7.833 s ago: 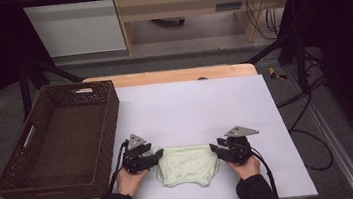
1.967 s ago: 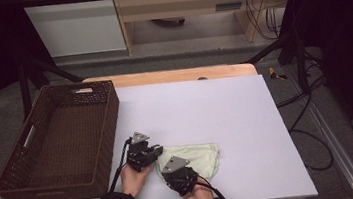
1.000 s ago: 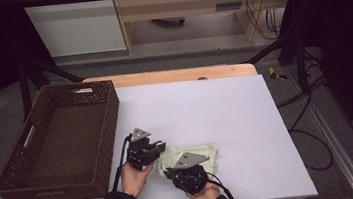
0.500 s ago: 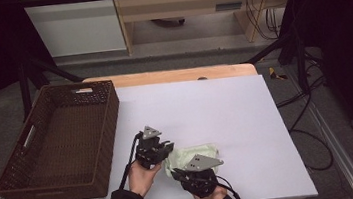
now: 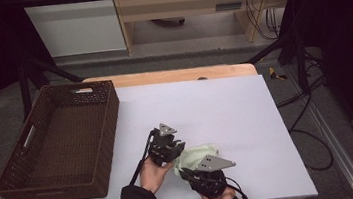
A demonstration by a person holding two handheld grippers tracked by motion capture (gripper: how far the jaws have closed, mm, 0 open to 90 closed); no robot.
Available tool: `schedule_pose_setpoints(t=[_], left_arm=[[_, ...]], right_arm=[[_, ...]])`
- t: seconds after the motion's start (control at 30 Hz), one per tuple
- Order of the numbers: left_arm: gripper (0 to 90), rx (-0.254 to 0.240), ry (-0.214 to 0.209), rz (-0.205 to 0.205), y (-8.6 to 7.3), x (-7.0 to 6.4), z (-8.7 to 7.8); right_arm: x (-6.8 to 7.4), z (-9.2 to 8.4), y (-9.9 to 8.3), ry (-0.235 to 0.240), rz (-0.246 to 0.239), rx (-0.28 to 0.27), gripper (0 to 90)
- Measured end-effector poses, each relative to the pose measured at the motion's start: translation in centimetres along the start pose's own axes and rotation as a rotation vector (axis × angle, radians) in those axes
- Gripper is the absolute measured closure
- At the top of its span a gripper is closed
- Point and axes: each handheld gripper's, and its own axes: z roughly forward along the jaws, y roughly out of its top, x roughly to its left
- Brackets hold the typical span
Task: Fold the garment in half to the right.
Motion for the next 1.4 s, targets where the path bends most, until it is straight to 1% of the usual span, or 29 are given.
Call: schedule_pose_setpoints(t=[0.17, 0.2, 0.37, 0.53, 0.6, 0.63, 0.67, 0.7, 0.77, 0.8, 0.87, 0.9, 0.97, 1.07, 1.17, 1.2, 1.27, 1.3, 1.33, 1.4], left_arm=[[77.9, 0.014, -0.008, 0.021, 0.5, -0.9, 0.6], [77.9, 0.016, -0.003, 0.029, 0.6, -1.1, 0.7], [77.7, 0.038, -0.006, 0.043, 1.1, -1.8, 1.6], [77.6, 0.054, -0.021, 0.048, 1.6, -2.6, 2.6], [77.6, 0.056, -0.019, 0.051, 1.8, -2.8, 2.9], [77.6, 0.061, -0.027, 0.051, 1.9, -3.0, 3.0], [77.6, 0.06, -0.019, 0.053, 2.0, -3.1, 3.2], [77.6, 0.065, -0.028, 0.055, 2.1, -3.2, 3.3], [77.4, 0.069, -0.023, 0.061, 2.2, -3.4, 3.6], [77.4, 0.064, -0.027, 0.055, 2.2, -3.4, 3.8], [77.3, 0.066, -0.037, 0.052, 2.3, -3.4, 4.1], [77.2, 0.065, -0.035, 0.057, 2.3, -3.4, 4.2], [76.8, 0.065, -0.049, 0.044, 2.2, -3.4, 4.5], [76.5, 0.063, -0.059, 0.042, 2.2, -3.5, 5.0], [76.2, 0.056, -0.074, 0.03, 2.2, -3.7, 5.3], [76.0, 0.053, -0.073, 0.03, 2.3, -3.7, 5.3], [75.4, 0.051, -0.08, 0.027, 2.3, -3.7, 5.5], [74.9, 0.049, -0.095, 0.022, 2.3, -3.8, 5.6], [73.7, 0.045, -0.094, 0.028, 2.3, -3.8, 5.7], [70.8, 0.044, -0.104, 0.02, 2.3, -3.9, 5.9]], right_arm=[[-0.6, -0.9, -0.5, -0.009, 0.022, -0.017, 84.6], [-0.6, -1.1, -0.6, -0.012, 0.026, -0.019, 84.6], [-1.0, -1.7, -1.0, -0.031, 0.043, -0.04, 84.6], [-1.4, -2.0, -1.4, -0.053, 0.055, -0.043, 84.4], [-1.6, -2.2, -1.5, -0.058, 0.064, -0.045, 84.4], [-1.6, -2.3, -1.6, -0.061, 0.07, -0.044, 84.4], [-1.7, -2.4, -1.6, -0.067, 0.073, -0.043, 84.4], [-1.8, -2.4, -1.6, -0.074, 0.071, -0.046, 84.4], [-1.9, -2.6, -1.7, -0.086, 0.084, -0.042, 84.4], [-2.0, -2.7, -1.8, -0.092, 0.085, -0.046, 84.4], [-2.1, -2.9, -1.9, -0.102, 0.091, -0.04, 84.3], [-2.2, -3.0, -2.0, -0.107, 0.096, -0.036, 84.3], [-2.4, -3.0, -2.1, -0.116, 0.103, -0.03, 84.2], [-2.6, -3.1, -2.2, -0.129, 0.108, -0.022, 84.0], [-2.7, -3.4, -2.2, -0.143, 0.114, -0.02, 83.8], [-2.7, -3.4, -2.3, -0.145, 0.12, -0.019, 83.8], [-2.8, -3.5, -2.4, -0.152, 0.118, -0.013, 83.7], [-2.9, -3.5, -2.4, -0.155, 0.119, -0.01, 83.7], [-3.0, -3.6, -2.4, -0.156, 0.123, -0.004, 83.6], [-3.1, -3.6, -2.5, -0.164, 0.126, 0.0, 83.4]])
